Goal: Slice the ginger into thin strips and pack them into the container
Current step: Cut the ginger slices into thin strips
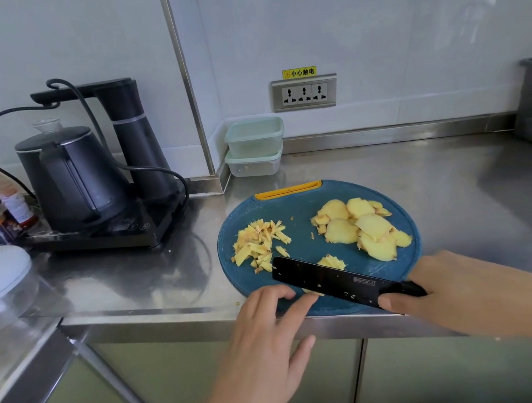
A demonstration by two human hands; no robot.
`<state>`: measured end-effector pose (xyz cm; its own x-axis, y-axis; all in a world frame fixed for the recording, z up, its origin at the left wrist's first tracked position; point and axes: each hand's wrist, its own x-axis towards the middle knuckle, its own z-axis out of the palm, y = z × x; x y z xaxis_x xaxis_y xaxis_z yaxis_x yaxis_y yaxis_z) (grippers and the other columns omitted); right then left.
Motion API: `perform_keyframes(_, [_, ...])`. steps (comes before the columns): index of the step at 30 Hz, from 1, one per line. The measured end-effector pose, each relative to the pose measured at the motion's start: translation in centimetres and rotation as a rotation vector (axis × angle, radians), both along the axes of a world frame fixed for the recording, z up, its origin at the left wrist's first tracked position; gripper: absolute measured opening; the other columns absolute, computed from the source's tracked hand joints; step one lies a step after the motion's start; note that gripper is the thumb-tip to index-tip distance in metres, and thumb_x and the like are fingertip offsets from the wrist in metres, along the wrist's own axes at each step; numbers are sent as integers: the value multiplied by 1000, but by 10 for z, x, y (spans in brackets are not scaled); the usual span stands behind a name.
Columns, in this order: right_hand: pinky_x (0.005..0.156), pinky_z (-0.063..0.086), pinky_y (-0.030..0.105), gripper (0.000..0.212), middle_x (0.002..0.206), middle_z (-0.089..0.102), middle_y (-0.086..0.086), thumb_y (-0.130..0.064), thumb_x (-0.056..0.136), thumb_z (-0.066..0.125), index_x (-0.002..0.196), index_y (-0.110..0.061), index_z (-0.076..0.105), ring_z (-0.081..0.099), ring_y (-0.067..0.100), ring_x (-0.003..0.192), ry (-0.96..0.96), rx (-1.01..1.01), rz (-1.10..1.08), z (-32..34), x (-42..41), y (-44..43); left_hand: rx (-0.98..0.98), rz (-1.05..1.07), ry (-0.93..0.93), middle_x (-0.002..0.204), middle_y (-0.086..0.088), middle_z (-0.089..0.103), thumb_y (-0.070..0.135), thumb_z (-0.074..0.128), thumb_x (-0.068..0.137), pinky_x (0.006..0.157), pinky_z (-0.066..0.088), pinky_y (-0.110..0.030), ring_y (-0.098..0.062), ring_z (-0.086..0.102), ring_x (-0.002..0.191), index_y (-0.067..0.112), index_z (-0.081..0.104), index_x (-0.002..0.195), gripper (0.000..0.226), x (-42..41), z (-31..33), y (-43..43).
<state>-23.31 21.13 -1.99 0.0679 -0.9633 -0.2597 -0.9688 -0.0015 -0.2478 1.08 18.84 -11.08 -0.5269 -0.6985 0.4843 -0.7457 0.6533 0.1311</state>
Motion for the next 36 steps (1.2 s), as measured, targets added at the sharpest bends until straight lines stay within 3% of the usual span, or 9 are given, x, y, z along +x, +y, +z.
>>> perform_keyframes(5, [59, 43, 25, 49, 89, 67, 6, -60, 92, 41, 103, -18, 62, 50, 9, 64, -14, 28, -8, -2, 1, 0, -19, 4, -30, 110, 10, 46, 47, 43, 84, 85, 45, -19, -6, 44, 99, 32, 49, 128, 48, -1, 2, -1])
perform_keyframes(8, [51, 40, 19, 45, 76, 60, 0, -55, 95, 40, 102, -15, 60, 47, 7, 57, 36, 80, 4, 4, 6, 1, -28, 1, -51, 109, 10, 45, 49, 42, 84, 85, 44, -18, -5, 44, 99, 32, 49, 129, 48, 0, 3, -2])
perform_keyframes(13, [37, 33, 14, 41, 59, 47, -4, -50, 97, 41, 78, -15, 52, 41, 7, 36, 67, 162, -5, 15, 12, -3, -23, -1, -75, 110, 9, 43, 50, 42, 83, 83, 43, -16, -4, 42, 99, 31, 47, 130, 51, -1, 2, -3])
perform_keyframes(17, [43, 44, 23, 49, 60, 55, 4, -55, 95, 41, 82, -10, 56, 54, 15, 43, 12, 199, -12, 8, 17, -12, -26, 9, -81, 108, 10, 43, 50, 45, 83, 82, 46, -16, -5, 44, 98, 31, 48, 128, 49, -3, 3, -3])
perform_keyframes(20, [38, 39, 20, 51, 49, 52, 4, -53, 96, 41, 80, -7, 53, 49, 14, 33, -3, 248, -28, 11, 18, -15, -27, 11, -81, 107, 10, 44, 48, 56, 80, 80, 47, -18, -5, 44, 96, 29, 50, 127, 51, -3, 3, -2])
perform_keyframes(24, [36, 38, 21, 58, 52, 51, 10, -50, 95, 45, 97, 7, 56, 45, 18, 33, -83, 313, -75, 12, 9, -10, -49, 20, -87, 105, 11, 44, 45, 70, 73, 77, 46, -16, -4, 44, 91, 29, 49, 124, 56, -3, 3, -2])
perform_keyframes(30, [40, 43, 23, 46, 55, 54, 9, -50, 94, 45, 98, -5, 54, 47, 17, 34, -70, 256, -65, 8, 0, 0, -35, 52, -86, 104, 12, 43, 46, 67, 75, 73, 46, -15, -4, 44, 89, 29, 54, 124, 53, -7, 4, -1])
perform_keyframes(33, [38, 41, 22, 44, 58, 53, 12, -48, 95, 47, 113, -8, 53, 45, 17, 35, -146, 275, -62, 8, -6, -1, -10, 46, -65, 107, 13, 41, 48, 57, 79, 73, 42, -11, -2, 40, 92, 29, 53, 126, 51, -5, 4, 0])
perform_keyframes(36, [39, 39, 23, 46, 53, 47, 13, -48, 94, 50, 93, -2, 53, 41, 19, 35, -277, 256, -83, 13, -14, -3, 30, 42, -41, 114, 14, 41, 50, 48, 86, 81, 40, -10, 3, 38, 100, 29, 52, 131, 50, 0, 1, 3])
